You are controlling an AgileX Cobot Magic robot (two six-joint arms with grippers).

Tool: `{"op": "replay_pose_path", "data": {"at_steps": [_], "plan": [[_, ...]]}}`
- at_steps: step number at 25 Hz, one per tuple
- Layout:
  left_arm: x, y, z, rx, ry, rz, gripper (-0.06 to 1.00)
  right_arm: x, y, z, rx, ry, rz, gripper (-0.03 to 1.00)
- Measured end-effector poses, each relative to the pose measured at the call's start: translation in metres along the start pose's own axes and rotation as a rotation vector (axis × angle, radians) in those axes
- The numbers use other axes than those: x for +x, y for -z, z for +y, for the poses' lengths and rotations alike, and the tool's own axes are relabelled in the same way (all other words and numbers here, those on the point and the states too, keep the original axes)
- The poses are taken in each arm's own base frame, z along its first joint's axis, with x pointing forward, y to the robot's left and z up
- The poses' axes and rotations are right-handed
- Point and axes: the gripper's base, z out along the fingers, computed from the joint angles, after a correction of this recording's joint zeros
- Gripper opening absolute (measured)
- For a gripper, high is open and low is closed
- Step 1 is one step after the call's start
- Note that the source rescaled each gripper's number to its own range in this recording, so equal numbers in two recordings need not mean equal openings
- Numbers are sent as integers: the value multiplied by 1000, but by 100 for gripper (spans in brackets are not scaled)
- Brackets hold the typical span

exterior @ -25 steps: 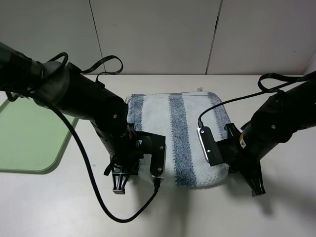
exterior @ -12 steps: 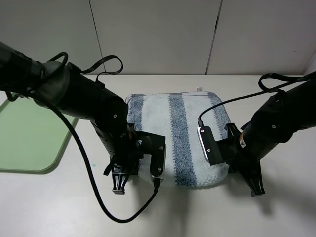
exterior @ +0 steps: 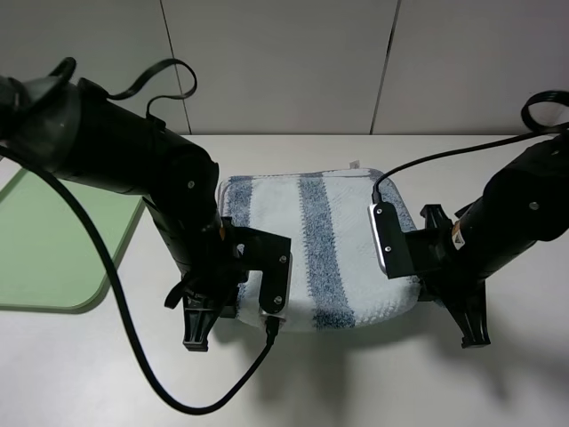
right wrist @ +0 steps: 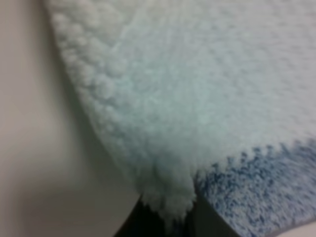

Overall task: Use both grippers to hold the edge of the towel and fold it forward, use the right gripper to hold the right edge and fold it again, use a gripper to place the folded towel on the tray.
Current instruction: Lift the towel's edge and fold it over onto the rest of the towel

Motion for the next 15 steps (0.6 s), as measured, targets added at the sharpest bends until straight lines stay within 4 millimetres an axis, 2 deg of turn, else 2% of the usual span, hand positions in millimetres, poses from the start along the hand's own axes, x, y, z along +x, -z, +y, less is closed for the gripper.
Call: {"op": "replay_pose_path", "data": {"at_steps": [5, 15], "plan": [[2, 22, -5, 2, 3, -9, 0, 1, 16, 3, -4, -32, -8, 0], [7, 45, -21, 103, 51, -10, 0, 5, 43, 16, -70, -124, -28, 0]]}}
